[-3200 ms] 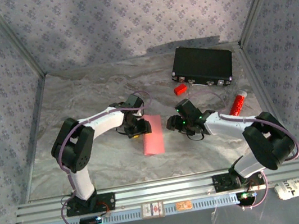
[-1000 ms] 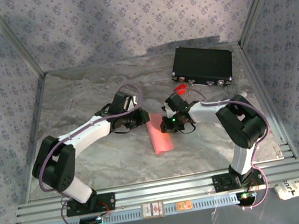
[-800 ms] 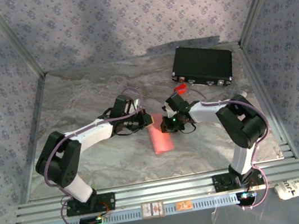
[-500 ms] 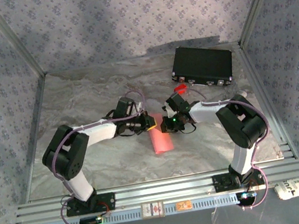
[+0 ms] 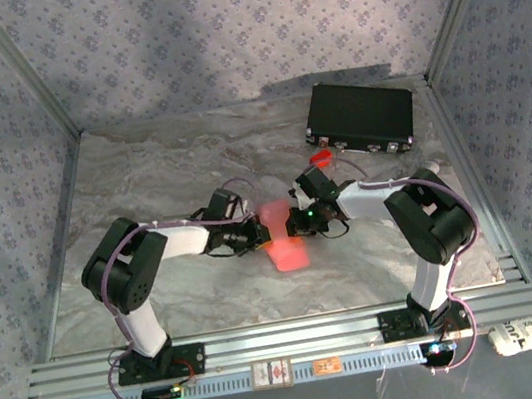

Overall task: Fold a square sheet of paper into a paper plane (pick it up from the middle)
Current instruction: First fold the square sheet of paper in half at the center of the table.

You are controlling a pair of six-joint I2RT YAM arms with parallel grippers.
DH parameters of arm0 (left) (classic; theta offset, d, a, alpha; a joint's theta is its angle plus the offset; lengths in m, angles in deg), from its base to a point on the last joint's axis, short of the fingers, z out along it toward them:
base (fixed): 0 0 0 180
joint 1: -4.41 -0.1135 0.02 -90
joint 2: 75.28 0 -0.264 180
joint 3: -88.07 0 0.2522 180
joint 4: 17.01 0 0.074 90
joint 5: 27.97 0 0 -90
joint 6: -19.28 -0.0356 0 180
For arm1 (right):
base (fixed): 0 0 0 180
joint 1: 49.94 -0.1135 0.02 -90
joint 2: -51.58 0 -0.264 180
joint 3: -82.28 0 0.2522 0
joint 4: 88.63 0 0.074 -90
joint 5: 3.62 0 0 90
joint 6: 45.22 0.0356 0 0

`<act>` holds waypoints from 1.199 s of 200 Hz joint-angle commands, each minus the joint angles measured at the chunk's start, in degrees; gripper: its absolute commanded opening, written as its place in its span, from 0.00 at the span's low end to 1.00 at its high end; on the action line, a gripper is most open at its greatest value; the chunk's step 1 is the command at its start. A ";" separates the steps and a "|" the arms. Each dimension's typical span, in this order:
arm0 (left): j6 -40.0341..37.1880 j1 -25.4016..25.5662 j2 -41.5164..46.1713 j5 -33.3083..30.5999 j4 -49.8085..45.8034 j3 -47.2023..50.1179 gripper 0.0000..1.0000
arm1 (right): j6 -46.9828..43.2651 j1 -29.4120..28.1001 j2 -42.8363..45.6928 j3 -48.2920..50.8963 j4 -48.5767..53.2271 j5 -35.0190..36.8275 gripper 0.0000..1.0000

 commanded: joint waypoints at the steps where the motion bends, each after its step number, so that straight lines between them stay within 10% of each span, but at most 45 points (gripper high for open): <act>1: -2.72 -0.24 -1.83 -3.87 -3.11 2.03 0.00 | 0.66 0.34 -2.66 2.72 5.51 4.29 0.08; 240: -3.87 -3.95 -1.91 -2.65 -8.83 -7.61 0.03 | 0.77 0.54 -1.60 3.75 6.17 5.26 0.08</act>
